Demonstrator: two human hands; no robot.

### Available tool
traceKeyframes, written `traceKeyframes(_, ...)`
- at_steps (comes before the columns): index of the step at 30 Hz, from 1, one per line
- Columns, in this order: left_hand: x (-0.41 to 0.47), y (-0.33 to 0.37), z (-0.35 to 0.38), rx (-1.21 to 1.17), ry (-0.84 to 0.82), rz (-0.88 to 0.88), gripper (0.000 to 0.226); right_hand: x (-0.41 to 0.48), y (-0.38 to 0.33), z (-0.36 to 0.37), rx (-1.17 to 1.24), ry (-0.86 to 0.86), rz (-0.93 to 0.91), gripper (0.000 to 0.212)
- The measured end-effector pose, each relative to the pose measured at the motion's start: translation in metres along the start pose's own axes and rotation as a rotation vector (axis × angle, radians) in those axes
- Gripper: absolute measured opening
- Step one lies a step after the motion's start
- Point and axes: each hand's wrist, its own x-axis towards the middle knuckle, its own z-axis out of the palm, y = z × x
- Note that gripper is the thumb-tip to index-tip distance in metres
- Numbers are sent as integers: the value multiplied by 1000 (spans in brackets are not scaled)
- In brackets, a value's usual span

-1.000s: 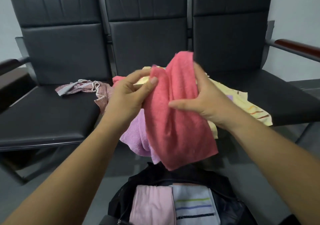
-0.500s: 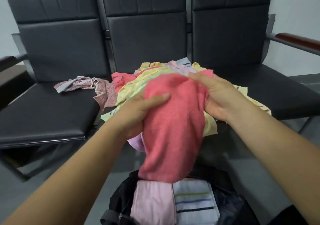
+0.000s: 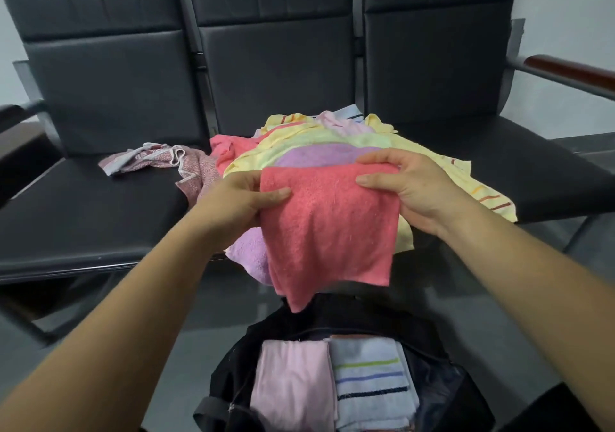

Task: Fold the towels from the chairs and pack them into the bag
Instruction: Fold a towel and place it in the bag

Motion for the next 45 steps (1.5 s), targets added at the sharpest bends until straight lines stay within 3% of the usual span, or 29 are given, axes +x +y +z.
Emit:
traceKeyframes(4, 3, -8, 2, 29, 114, -2, 48, 4, 4, -1, -113, 55, -56, 35)
traceKeyframes(6, 4, -8, 4, -86, 130, 3, 46, 1, 0, 0, 23, -67, -12, 40)
traceKeyframes(8, 3, -7, 5, -131, 59, 38, 43, -4, -5, 0, 4, -164, 14, 48)
traceKeyframes(11, 2, -6, 3, -23, 17, 84, 38, -10, -11, -4, -452, -55, -122, 33)
traceKeyframes(13, 3, -7, 3, 59, 86, 110, 29, -11, -9, -6, -559, 25, -195, 21)
traceKeyframes(18, 2, -10, 12, 60, 206, 187, 30, -11, 1, -7, -231, 29, -135, 19)
traceKeyframes(23, -3, -13, 25, -20, 300, 247, 9, -11, 7, -10, 149, 112, 21, 18)
traceKeyframes(25, -3, -16, 30, -56, 310, 248, 9, -14, 7, -10, 353, 77, 37, 31)
traceKeyframes(27, -2, -20, 30, -113, 288, 242, 17, -19, 6, -13, 399, -4, 30, 43)
traceKeyframes(29, 0, -26, 28, -155, 248, 244, 23, -24, 5, -19, 208, -37, -9, 42)
traceKeyframes(32, -1, -38, 31, -77, 245, 281, 24, -33, 8, -26, -406, 118, -127, 36)
traceKeyframes(33, -2, -41, 35, -61, 256, 293, 22, -36, 9, -28, -485, 162, -158, 32)
traceKeyframes(37, -5, -52, 54, -57, 257, 259, 21, -44, 16, -38, -316, 186, -215, 17)
traceKeyframes(41, -5, -69, 71, -29, 149, 154, 33, -44, 41, -43, 103, 168, -66, 15)
traceKeyframes(45, 3, -94, 88, -123, -3, 9, 47, -31, 65, -51, 243, 233, 85, 20)
